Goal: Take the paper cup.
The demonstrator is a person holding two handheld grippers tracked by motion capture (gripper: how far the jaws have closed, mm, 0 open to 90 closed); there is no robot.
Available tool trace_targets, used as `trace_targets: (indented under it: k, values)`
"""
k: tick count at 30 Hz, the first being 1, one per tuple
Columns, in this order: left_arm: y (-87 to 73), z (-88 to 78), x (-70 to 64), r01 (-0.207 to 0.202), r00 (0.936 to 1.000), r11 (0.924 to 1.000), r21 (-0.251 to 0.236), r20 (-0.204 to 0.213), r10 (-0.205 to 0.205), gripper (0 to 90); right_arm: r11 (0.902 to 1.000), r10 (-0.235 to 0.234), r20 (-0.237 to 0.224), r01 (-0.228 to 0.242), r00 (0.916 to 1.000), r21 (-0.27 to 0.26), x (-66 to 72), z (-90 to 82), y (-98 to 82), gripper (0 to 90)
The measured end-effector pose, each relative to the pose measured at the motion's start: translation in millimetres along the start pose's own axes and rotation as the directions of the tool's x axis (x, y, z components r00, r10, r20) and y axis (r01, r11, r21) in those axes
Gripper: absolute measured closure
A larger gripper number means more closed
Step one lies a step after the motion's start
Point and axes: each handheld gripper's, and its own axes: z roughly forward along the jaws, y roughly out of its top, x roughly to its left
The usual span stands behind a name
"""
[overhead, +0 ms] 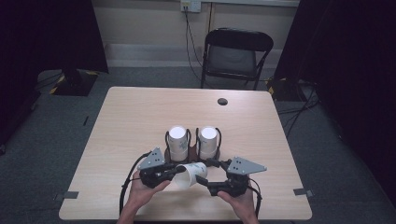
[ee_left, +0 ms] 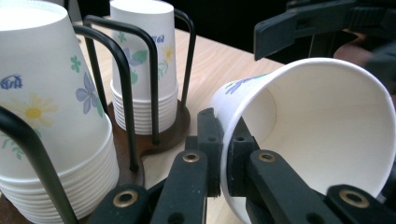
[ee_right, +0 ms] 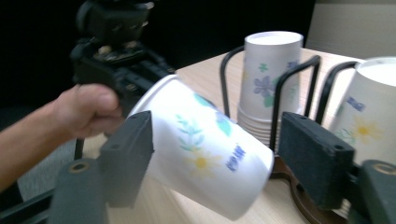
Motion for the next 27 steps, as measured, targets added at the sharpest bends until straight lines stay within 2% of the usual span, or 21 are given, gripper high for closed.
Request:
trace_targets:
  k: [2,4,7,10,17,19,22,25,27]
  values:
    - [3.0,1.1,-0.2,-0.012,0.9999,0.9996,0.025,0.009,0.012,87.8,0.9992,-0.036,0.001,0.036,0.9993,0.017,3.0,1.3,1.0,22.2]
    - [5.8,2.2,0.1,-0.005,0.9996,0.9992,0.039,0.028,0.004,87.8,0.9966,-0.074,0.002,0.074,0.9973,0.037,5.7,3.3,1.8,20.2]
    - [9.1,2.7,1.9,-0.007,0.9996,0.9971,0.076,0.027,0.005,87.8,0.9910,-0.119,0.013,0.118,0.9928,0.063,9.5,4.9,2.7,18.8]
    - [12.4,1.8,5.2,0.003,0.9998,0.9963,0.086,0.021,-0.005,87.8,0.9875,-0.141,-0.002,0.141,0.9900,0.071,11.6,5.2,3.7,18.0]
    - [16.8,5.1,6.3,0.019,0.9992,0.9920,0.125,0.033,-0.023,87.8,0.9679,-0.212,-0.019,0.213,0.9771,0.134,18.7,17.4,3.2,13.9]
    - [17.4,5.6,4.7,0.015,0.9997,0.9915,0.129,0.019,-0.018,87.8,0.9605,-0.235,-0.015,0.235,0.9718,0.149,19.8,20.2,2.9,13.2]
    - [17.9,5.5,6.2,0.033,0.9991,0.9899,0.138,0.023,-0.037,87.8,0.9558,-0.249,-0.019,0.248,0.9684,0.157,20.1,21.5,3.0,13.1]
    - [18.7,5.4,8.4,0.050,0.9983,0.9878,0.148,0.023,-0.053,87.9,0.9425,-0.293,-0.012,0.291,0.9561,0.165,21.2,23.2,2.5,13.1]
    - [20.0,5.2,9.3,0.056,0.9980,0.9864,0.155,0.021,-0.060,87.8,0.9369,-0.305,-0.009,0.302,0.9523,0.177,21.4,24.8,1.8,12.8]
